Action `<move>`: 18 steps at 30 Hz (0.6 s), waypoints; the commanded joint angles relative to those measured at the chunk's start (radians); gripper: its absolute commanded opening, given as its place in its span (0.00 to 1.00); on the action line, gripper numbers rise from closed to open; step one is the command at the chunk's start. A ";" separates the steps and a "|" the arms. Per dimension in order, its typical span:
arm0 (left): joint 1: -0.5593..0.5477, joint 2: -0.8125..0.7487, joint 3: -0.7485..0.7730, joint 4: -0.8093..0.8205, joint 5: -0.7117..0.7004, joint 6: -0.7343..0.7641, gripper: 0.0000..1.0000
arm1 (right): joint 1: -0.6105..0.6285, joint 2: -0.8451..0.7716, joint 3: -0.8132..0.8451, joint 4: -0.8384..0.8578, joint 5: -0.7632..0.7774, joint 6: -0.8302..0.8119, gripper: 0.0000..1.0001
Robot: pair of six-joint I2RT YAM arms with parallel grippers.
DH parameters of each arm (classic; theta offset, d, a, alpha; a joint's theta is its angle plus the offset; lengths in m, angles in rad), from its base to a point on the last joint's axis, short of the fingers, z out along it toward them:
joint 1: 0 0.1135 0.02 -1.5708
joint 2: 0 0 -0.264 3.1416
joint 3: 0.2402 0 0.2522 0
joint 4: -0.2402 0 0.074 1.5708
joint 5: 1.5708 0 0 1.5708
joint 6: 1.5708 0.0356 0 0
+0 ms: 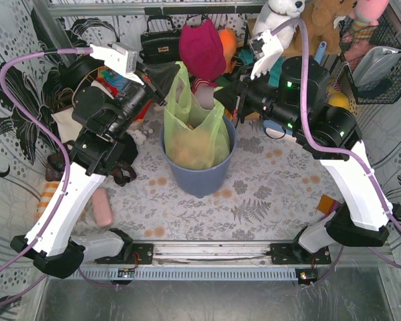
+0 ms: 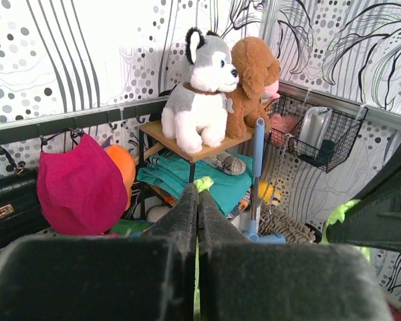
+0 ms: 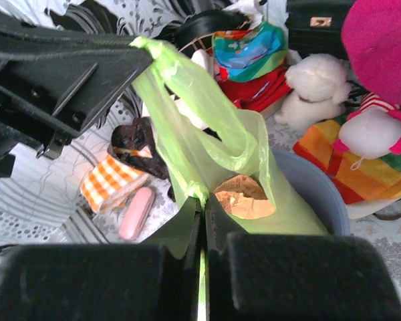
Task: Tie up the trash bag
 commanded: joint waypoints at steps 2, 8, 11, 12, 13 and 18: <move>0.005 -0.021 0.012 0.077 -0.030 0.009 0.00 | 0.002 -0.032 -0.013 0.133 0.151 -0.022 0.00; 0.005 0.003 0.100 0.050 -0.049 0.024 0.00 | 0.002 0.054 0.104 0.199 0.318 -0.100 0.00; 0.005 0.025 0.162 0.025 -0.044 0.029 0.00 | 0.002 0.126 0.211 0.213 0.355 -0.149 0.00; 0.005 0.028 0.175 0.019 -0.042 0.028 0.00 | 0.002 0.145 0.255 0.219 0.363 -0.163 0.00; 0.004 0.030 0.187 0.012 -0.038 0.025 0.00 | 0.001 0.162 0.282 0.229 0.367 -0.178 0.00; 0.005 0.020 0.209 -0.013 -0.012 0.007 0.00 | -0.002 0.208 0.302 0.330 0.422 -0.265 0.00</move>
